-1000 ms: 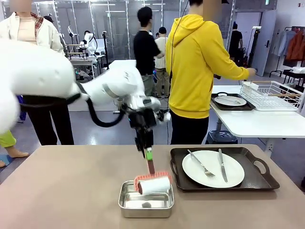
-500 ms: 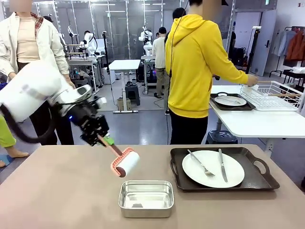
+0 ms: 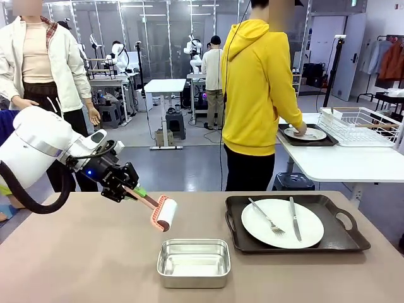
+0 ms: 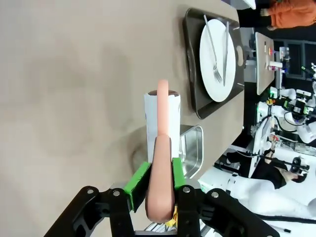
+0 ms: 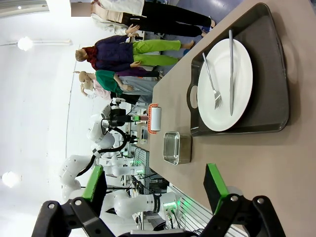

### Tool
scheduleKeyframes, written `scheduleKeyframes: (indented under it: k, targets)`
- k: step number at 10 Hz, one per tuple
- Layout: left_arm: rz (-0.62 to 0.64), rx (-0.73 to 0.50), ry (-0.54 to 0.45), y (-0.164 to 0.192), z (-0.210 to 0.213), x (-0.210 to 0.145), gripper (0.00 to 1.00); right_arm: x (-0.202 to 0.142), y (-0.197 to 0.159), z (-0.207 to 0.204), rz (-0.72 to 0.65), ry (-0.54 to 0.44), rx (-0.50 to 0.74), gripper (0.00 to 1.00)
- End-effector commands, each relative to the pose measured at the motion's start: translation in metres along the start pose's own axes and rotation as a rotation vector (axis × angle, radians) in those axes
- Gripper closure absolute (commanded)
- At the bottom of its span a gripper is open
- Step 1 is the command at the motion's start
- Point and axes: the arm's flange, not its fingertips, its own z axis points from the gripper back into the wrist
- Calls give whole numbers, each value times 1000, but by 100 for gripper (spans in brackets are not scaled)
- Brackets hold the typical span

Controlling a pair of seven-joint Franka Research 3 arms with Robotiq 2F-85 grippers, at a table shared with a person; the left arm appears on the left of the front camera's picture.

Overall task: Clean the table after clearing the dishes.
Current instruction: When the left (or right) Handle tray is removed, use the left hand (or right hand) to clean the left (or right) side of the table with the Lint Roller.

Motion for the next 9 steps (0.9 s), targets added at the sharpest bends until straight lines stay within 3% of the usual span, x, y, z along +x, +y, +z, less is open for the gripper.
scheduleKeyframes:
  k: [1,3,4,5,9]
  targets:
    - [27,-25,30,-2,7,-4,100,0,4,0,15,-7,14,0]
    - [27,-25,30,-2,7,-4,100,0,4,0,15,-7,14,0]
    - [13,-13,18,0,1,-2,76,0,4,0,15,-7,14,0]
    - [36,-3,-10,12,-2,18,76,0,4,0,15,-7,14,0]
    - [56,75,-104,43,-26,33,76,0,4,0,15,-7,14,0]
